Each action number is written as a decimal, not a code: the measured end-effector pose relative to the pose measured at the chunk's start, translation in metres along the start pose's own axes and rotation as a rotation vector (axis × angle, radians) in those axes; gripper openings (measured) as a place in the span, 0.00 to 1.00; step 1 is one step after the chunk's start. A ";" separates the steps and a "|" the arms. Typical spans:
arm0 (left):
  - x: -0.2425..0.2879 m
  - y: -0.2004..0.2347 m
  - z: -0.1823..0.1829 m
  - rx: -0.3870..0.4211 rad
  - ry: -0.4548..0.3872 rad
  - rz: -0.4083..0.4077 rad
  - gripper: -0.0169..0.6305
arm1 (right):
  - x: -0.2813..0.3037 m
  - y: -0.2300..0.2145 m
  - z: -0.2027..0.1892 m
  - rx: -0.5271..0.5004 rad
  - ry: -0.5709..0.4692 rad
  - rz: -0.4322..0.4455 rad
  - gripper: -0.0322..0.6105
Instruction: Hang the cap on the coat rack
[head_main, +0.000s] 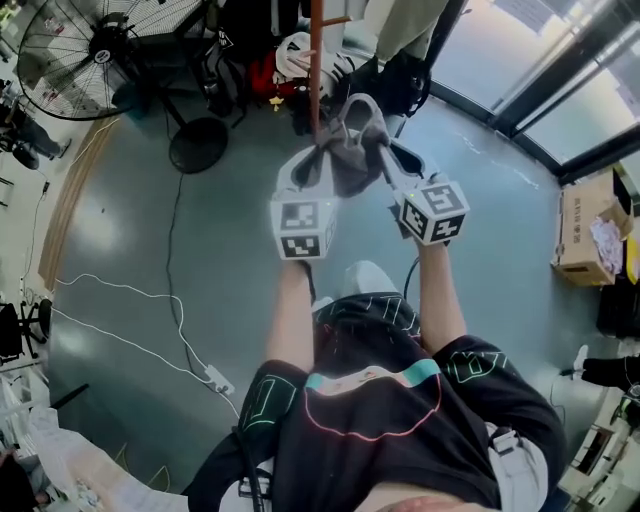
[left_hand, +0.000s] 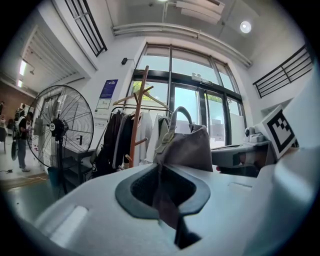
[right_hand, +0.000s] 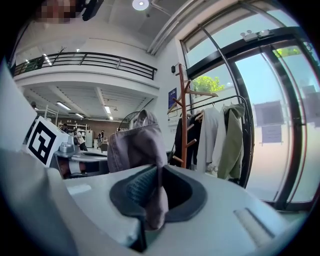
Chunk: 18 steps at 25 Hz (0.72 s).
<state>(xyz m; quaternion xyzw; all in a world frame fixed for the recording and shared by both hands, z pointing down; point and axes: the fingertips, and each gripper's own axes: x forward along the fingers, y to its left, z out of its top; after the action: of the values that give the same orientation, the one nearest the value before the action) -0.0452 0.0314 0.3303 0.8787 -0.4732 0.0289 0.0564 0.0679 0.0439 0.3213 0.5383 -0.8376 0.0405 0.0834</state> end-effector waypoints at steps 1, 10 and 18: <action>0.002 -0.001 -0.002 -0.004 0.005 -0.002 0.08 | -0.001 -0.001 -0.002 0.002 0.004 -0.001 0.11; 0.025 0.005 -0.039 -0.078 0.056 0.035 0.08 | 0.019 -0.018 -0.032 0.011 0.085 0.038 0.11; 0.061 0.042 -0.067 -0.161 0.102 0.106 0.08 | 0.076 -0.027 -0.055 0.032 0.151 0.125 0.11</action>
<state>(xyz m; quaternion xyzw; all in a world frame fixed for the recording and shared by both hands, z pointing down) -0.0470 -0.0336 0.4059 0.8423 -0.5165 0.0381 0.1492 0.0669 -0.0270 0.3884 0.4818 -0.8601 0.0995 0.1351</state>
